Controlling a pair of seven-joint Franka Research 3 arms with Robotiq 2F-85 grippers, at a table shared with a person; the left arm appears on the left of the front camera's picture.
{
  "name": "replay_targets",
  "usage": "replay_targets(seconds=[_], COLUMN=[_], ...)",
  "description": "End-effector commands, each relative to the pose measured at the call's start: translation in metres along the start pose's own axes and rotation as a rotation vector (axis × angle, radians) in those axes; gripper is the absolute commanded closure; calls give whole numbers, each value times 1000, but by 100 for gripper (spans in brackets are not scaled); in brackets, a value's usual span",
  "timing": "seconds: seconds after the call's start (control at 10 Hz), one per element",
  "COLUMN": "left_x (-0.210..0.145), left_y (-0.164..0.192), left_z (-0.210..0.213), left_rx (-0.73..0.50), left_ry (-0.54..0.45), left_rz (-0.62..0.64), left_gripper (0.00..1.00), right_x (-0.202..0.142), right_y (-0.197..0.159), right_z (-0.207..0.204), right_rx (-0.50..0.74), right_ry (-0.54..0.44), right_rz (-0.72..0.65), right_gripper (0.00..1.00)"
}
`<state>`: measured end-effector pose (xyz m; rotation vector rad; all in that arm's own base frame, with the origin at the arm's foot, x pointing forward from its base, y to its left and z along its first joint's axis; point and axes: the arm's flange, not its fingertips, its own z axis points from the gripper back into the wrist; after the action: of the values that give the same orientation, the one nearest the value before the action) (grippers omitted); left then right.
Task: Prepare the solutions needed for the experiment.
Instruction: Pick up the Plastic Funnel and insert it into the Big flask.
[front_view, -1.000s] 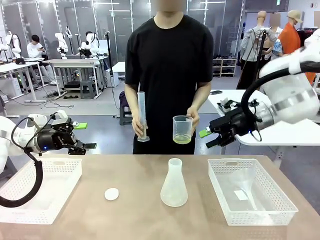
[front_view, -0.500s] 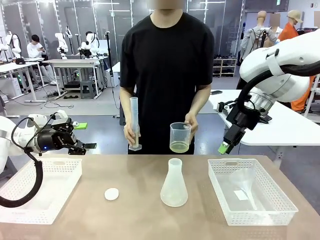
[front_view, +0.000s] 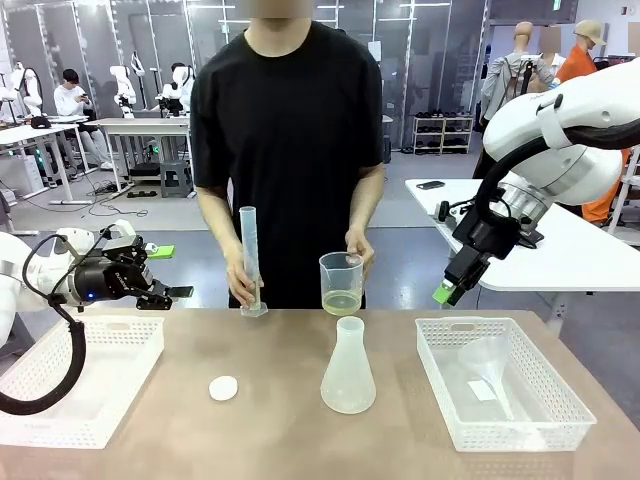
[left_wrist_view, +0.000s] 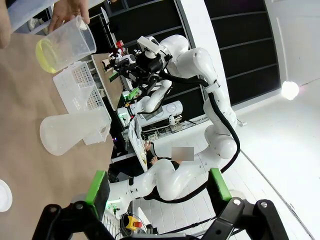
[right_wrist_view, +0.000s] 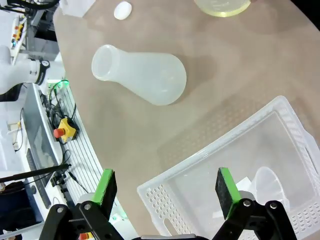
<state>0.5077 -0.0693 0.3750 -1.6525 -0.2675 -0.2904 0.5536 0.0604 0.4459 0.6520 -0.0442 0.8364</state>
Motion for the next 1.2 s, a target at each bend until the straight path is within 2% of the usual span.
replay_targets(seconds=[0.0, 0.1, 0.2, 0.5, 0.8, 1.1], left_x=[1, 1, 1, 1, 1, 1], left_y=[0, 0, 0, 0, 0, 0], left_z=[0, 0, 0, 0, 0, 0], left_rx=[-20, -20, -20, -20, -20, -20], left_ry=[6, 6, 6, 6, 6, 6], left_rz=[-18, -18, -18, -18, -18, -18], left_gripper=[0, 0, 0, 0, 0, 0], right_x=[-3, -7, -10, -28, -37, -41], right_y=[-7, -23, -34, -52, -73, -91], right_z=[0, 6, 7, -9, -17, -21], right_rx=[-21, -90, -119, -216, -226, -222], right_ry=[91, 101, 108, 222, 292, 348], right_rz=[21, 130, 172, 312, 363, 334], right_gripper=[0, 0, 0, 0, 0, 0])
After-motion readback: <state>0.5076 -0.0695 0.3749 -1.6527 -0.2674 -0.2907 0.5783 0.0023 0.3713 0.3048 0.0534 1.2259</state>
